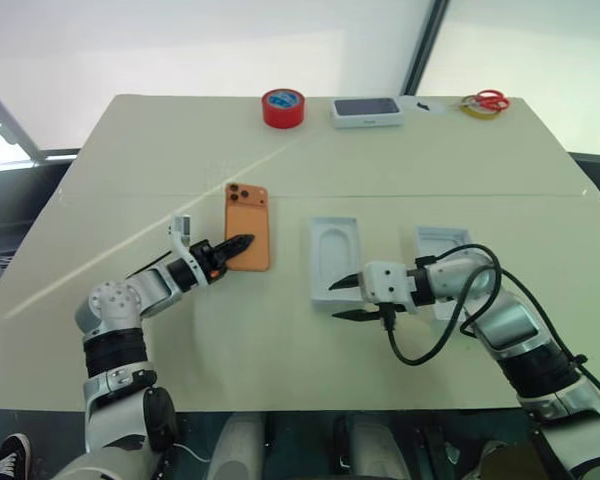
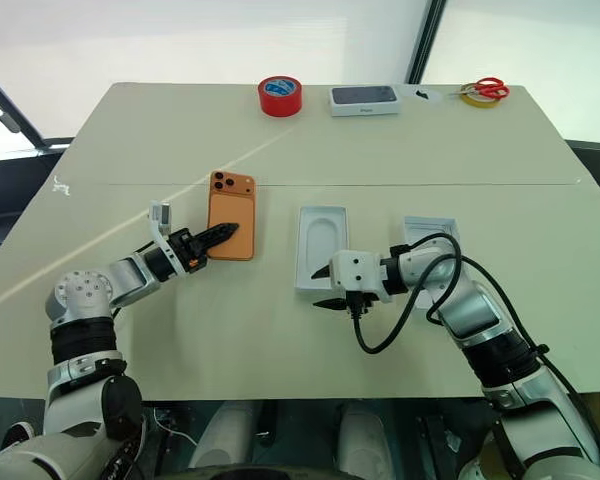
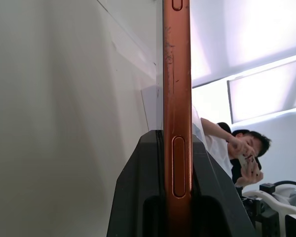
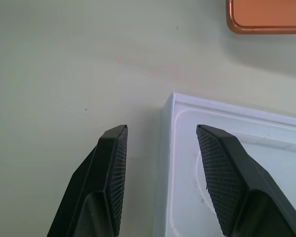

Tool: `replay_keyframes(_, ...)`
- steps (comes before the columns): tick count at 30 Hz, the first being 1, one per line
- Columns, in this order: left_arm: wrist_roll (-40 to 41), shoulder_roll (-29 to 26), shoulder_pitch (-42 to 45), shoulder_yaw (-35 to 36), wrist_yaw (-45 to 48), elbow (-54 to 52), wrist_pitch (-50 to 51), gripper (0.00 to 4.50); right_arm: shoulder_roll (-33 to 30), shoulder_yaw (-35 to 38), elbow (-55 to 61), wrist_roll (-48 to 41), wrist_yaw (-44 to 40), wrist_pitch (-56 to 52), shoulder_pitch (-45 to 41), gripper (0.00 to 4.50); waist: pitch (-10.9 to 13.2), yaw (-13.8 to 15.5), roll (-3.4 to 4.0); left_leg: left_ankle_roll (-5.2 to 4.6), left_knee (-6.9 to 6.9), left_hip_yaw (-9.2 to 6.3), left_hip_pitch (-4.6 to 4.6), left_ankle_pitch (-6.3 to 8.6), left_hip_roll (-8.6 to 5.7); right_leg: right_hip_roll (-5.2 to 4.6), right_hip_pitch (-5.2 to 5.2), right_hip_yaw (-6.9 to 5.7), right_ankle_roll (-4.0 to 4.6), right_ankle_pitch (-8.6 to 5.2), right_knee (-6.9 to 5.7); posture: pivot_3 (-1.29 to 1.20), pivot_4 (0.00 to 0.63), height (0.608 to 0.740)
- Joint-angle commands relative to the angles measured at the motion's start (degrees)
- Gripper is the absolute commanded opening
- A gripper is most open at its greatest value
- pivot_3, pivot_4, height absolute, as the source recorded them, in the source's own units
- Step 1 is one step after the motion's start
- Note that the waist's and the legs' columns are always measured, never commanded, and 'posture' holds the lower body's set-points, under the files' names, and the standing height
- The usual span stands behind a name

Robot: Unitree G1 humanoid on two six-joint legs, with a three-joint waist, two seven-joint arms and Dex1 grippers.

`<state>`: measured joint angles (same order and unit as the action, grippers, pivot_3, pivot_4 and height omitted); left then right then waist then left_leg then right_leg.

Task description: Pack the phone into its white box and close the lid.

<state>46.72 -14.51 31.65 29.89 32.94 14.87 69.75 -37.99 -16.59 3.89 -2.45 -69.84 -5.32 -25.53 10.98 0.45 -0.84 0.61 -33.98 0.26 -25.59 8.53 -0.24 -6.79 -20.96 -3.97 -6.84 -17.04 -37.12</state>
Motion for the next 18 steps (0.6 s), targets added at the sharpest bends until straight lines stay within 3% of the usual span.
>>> replay_keyframes(1, 3.0, 0.3, 1.2, -0.3, -0.6, -3.8, -0.5, 0.0, -0.6, 0.7, -0.3, -0.2, 0.6, 0.7, 0.0, 2.31, 0.0, 0.2, -0.01, 0.0, 0.0, 0.0, 0.0, 0.0, 0.0, 0.0, 0.0, 0.0, 0.0, 0.0, 0.0, 0.0, 0.15, 0.74)
replay_keyframes(4, 3.5, 0.8, 0.8, -0.8, -1.4, -5.1, -0.4, 0.0, -0.7, 0.4, -0.7, -0.3, 0.2, 0.6, 0.0, 2.31, 0.0, 0.2, -0.02, 0.0, 0.0, 0.0, -0.02, 0.0, 0.0, 0.0, -0.01, 0.0, 0.0, 0.0, 0.01, 0.0, 0.15, 0.74)
replay_keyframes(5, 3.6, 0.9, 0.6, -1.0, -1.6, -5.5, -0.3, 0.0, -0.8, 0.2, -0.8, -0.3, -0.1, 0.5, 0.1, 2.07, 0.0, 0.3, -0.02, 0.0, 0.0, 0.0, -0.02, 0.0, 0.0, 0.0, 0.0, 0.0, 0.0, 0.0, 0.01, 0.0, 0.15, 0.74)
replay_keyframes(7, 4.2, 1.0, 0.4, -1.3, -1.9, -6.0, -0.2, 0.0, -1.6, -0.8, -1.6, 1.5, -0.1, 1.8, 0.5, 1.47, 0.0, 0.3, -0.03, 0.0, -0.01, 0.0, -0.02, 0.0, 0.0, 0.0, 0.0, 0.0, 0.0, 0.0, 0.02, 0.0, 0.15, 0.74)
replay_keyframes(10, 4.9, 1.1, 0.6, -1.2, -2.6, -6.2, -0.4, 0.0, -1.2, -0.5, -1.1, 0.1, -0.4, -0.1, 0.7, 0.01, 0.0, 0.3, -0.03, 0.0, -0.01, 0.0, -0.02, 0.0, 0.0, 0.0, -0.01, 0.0, 0.01, 0.0, 0.03, 0.0, 0.15, 0.74)
replay_keyframes(15, 6.1, 1.1, 1.3, -0.8, -4.0, -5.8, -0.9, 0.0, 0.0, -0.6, -2.6, 1.9, 2.5, 1.1, -0.7, 0.01, 0.0, 0.2, -0.04, 0.0, -0.01, -0.01, -0.02, 0.0, 0.01, 0.02, -0.01, 0.0, 0.01, 0.0, 0.03, 0.0, 0.15, 0.74)
replay_keyframes(18, 8.0, 2.4, 2.9, -0.2, -5.9, -6.5, -1.1, 0.0, 3.8, -0.3, 0.3, -0.5, 4.3, -3.1, -2.8, 0.01, 0.0, 0.2, -0.05, 0.0, -0.01, -0.01, -0.02, 0.0, 0.03, 0.02, -0.02, 0.0, 0.02, 0.0, 0.02, 0.0, 0.15, 0.74)
